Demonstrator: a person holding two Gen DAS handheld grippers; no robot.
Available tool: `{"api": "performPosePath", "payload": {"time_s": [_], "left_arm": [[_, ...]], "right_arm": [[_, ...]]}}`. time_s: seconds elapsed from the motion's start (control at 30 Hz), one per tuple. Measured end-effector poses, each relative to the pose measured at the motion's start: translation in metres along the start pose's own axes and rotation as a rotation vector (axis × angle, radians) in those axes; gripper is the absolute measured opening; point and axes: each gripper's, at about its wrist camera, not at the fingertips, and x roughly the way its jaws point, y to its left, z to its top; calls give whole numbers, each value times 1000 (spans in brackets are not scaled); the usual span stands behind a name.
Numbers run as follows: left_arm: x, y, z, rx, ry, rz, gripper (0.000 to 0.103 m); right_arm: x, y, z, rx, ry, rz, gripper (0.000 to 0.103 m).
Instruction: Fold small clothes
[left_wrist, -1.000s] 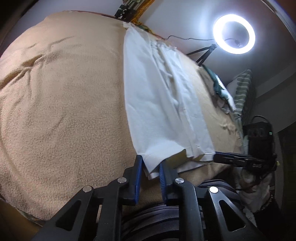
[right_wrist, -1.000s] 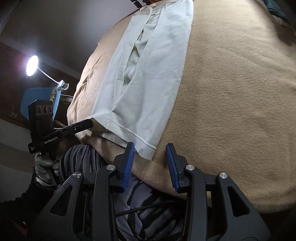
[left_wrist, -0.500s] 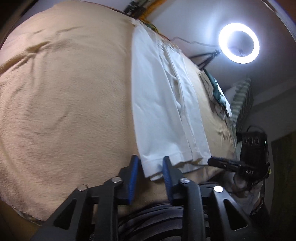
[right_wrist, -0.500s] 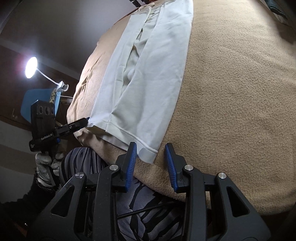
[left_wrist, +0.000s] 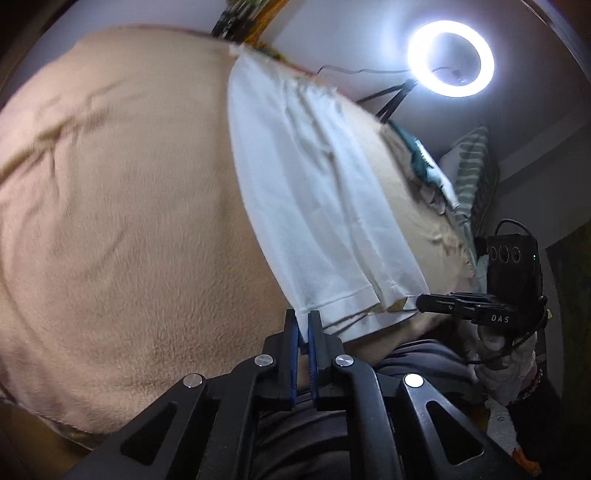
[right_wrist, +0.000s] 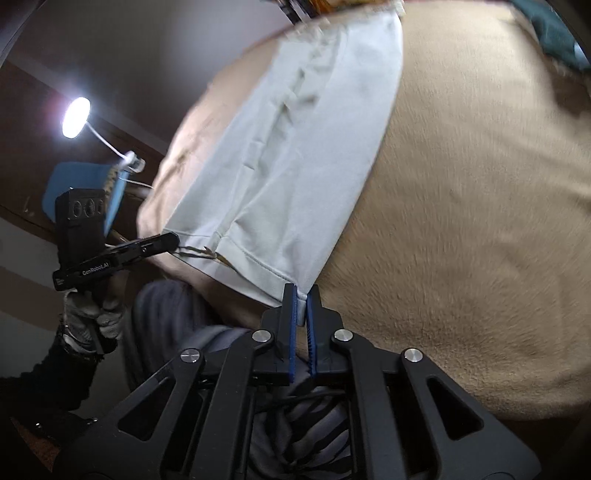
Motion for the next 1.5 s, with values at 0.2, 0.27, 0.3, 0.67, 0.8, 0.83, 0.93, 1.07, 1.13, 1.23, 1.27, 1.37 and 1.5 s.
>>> {"api": "performPosePath", "payload": {"time_s": [0.2,0.27,0.3,0.67,0.8,0.83,0.93,1.07,1.13,1.23,1.27,1.37,1.5], "left_arm": [[-2,0,-5,4,-9,-8,1],[-3,-2,-2,12,-7,-9,1],[-5,-3,0,17,-11,-12,1],[-26,-19,54,32,-110,-62,1],[-22,-17,83,36,-130,-54,1],[-19,-14,93,25,-132,-55,1],[-10,-6,109,5,-136,-44,1],[4,7,122,-17,-130,-19,1],[9,13,125,-27,-122,-17,1],[15,17,127,-32,-121,-10,2],[16,17,128,-31,-123,-6,2],[14,19,130,-40,-145,14,26],[0,15,126,-14,-199,33,28]], "right_arm": [[-3,1,1,-3,-7,11,5],[-2,-3,5,7,3,7,5],[-2,-4,6,11,-1,13,5],[-20,-7,42,83,-128,103,5],[-21,-6,68,83,-165,89,5],[-21,-8,75,87,-169,83,5],[-16,-12,94,97,-176,68,5],[-11,-24,115,114,-173,48,5],[-5,-26,122,122,-161,36,5],[4,-28,127,113,-144,9,6],[5,-28,128,110,-142,5,6],[2,-29,128,110,-155,-9,9],[-16,-27,123,75,-218,-25,38]]}}
